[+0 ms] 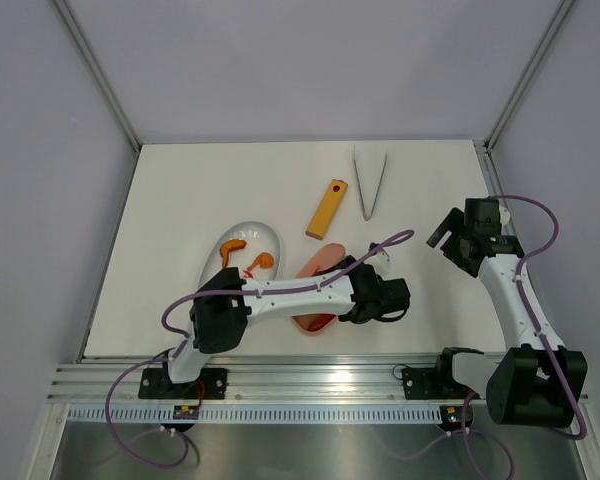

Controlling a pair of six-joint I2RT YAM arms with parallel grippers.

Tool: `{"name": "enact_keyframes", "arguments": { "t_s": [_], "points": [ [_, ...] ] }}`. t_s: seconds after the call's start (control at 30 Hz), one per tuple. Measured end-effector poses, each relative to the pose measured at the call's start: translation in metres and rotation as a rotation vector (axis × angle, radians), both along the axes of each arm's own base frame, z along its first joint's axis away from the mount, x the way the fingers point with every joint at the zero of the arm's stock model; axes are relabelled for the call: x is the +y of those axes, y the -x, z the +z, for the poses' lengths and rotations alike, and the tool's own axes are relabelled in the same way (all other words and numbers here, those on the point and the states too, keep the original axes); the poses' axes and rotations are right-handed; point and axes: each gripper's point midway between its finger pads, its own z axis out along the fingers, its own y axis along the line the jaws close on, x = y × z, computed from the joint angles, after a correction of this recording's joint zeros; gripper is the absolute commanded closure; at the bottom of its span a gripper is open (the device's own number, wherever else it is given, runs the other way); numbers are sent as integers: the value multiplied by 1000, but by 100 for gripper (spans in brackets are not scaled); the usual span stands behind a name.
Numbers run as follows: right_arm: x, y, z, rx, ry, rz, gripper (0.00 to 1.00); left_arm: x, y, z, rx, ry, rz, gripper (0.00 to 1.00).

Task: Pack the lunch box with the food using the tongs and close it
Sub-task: Close the box lid on the packing box.

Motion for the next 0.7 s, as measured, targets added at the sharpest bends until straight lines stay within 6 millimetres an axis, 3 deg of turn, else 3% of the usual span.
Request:
{"name": "enact_keyframes", "arguments": {
  "t_s": [0.17,0.7],
  "points": [
    [1,-1,0,-2,-8,2,9,-11,-1,-1,-29,-8,-16,100],
    [2,-1,-1,-2,-24,8,9,-20,10,-14,-28,-21,-57,100]
  ]
}}
